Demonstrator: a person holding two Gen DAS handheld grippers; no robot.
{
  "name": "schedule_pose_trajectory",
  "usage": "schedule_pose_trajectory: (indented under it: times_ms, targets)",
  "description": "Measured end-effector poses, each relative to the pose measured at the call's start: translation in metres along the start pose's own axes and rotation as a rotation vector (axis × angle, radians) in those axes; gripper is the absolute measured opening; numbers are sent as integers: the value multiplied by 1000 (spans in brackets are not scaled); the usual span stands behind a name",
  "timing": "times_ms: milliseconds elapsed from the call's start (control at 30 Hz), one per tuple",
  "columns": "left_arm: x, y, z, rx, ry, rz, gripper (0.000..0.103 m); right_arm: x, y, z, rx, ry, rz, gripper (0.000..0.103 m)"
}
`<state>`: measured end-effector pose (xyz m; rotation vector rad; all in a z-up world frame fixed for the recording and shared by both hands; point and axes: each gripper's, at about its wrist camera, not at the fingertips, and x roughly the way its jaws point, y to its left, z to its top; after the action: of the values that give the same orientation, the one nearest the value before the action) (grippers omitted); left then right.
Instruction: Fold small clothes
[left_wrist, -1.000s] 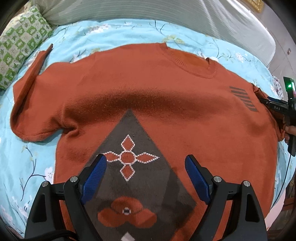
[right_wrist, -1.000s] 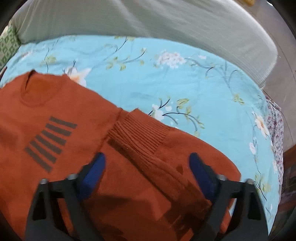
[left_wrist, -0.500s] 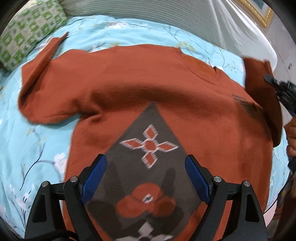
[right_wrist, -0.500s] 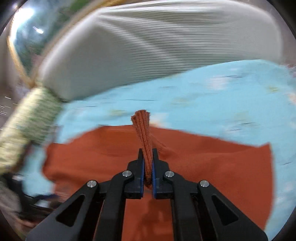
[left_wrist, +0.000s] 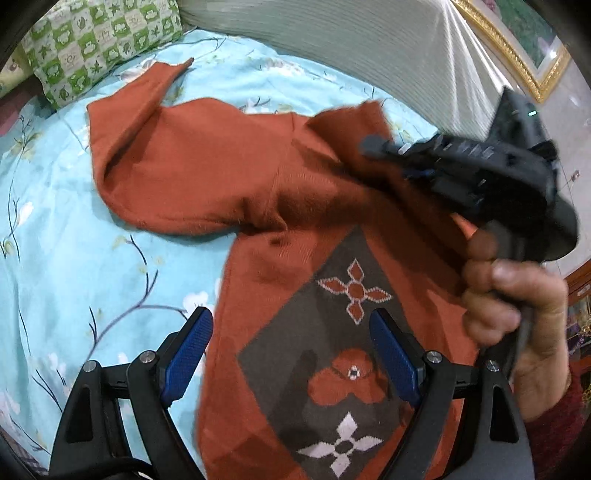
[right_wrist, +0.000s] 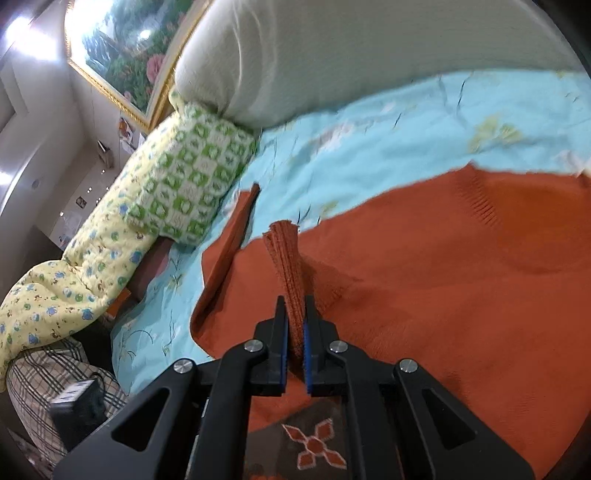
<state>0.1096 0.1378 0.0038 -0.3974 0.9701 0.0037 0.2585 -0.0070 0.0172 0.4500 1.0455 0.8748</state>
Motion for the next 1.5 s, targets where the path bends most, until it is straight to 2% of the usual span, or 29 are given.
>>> schedule_pose_trajectory:
  times_ms: [133,200,267,300,433,533,600,667,700,800,867,933,1000,1033,1067,1100,1133,1200,1267,1367,1500]
  targets:
    - [-1,-5,7,4,-2,-3,87,16,-3,-6,11,56,-1,11]
    - [-1,-11,16,8,-7,-15,87,12,-4,-7,29,47,18,19]
    - [4,-15,22,8,-6,-27,87,-5,-7,-7,44,6,28,48]
    - [7,-18,27,8,-3,-41,87,-21,-10,-7,46,-34,28,51]
    - [29,-30,42,15,6,-58,87,-79,-22,-10,39,-151,-21,51]
    - [51,-31,59,-56,38,-106,87,-117,-36,-19,54,-208,-83,51]
    - [65,-27,77,-113,30,-148,87,-142,-48,-30,62,-243,-134,51]
    - [74,-28,86,-135,14,-147,85,-167,-64,-40,86,-279,-192,51]
    - [81,-29,90,-132,11,-132,82,-177,-70,-46,103,-299,-212,51]
    - [92,-38,91,-81,1,-113,52,-205,-95,-59,177,-342,-261,51]
    - [94,-37,86,-50,-17,-117,24,-220,-109,-68,230,-370,-279,51]
    - [83,-43,85,-17,-81,-156,11,-233,-121,-75,259,-395,-304,51]
    - [59,-51,85,16,-180,-223,11,-242,-127,-78,273,-413,-330,51]
    - [43,-57,83,58,-260,-217,14,-248,-132,-79,279,-426,-351,51]
    - [41,-59,81,95,-282,-188,14,-252,-136,-79,281,-434,-372,51]
    - [44,-62,81,137,-281,-155,14,-255,-139,-78,283,-437,-400,51]
    - [59,-59,80,168,-242,-99,14,-256,-144,-76,292,-429,-443,51]
    - [79,-50,79,153,-184,-54,11,-255,-155,-68,309,-399,-520,51]
    - [85,-41,77,130,-175,-52,12,-254,-163,-60,301,-371,-553,51]
    - [87,-34,77,102,-165,-60,14,-237,-178,-44,280,-276,-590,51]
    - [96,-30,75,115,-131,-46,14,-206,-200,-38,268,-141,-586,51]
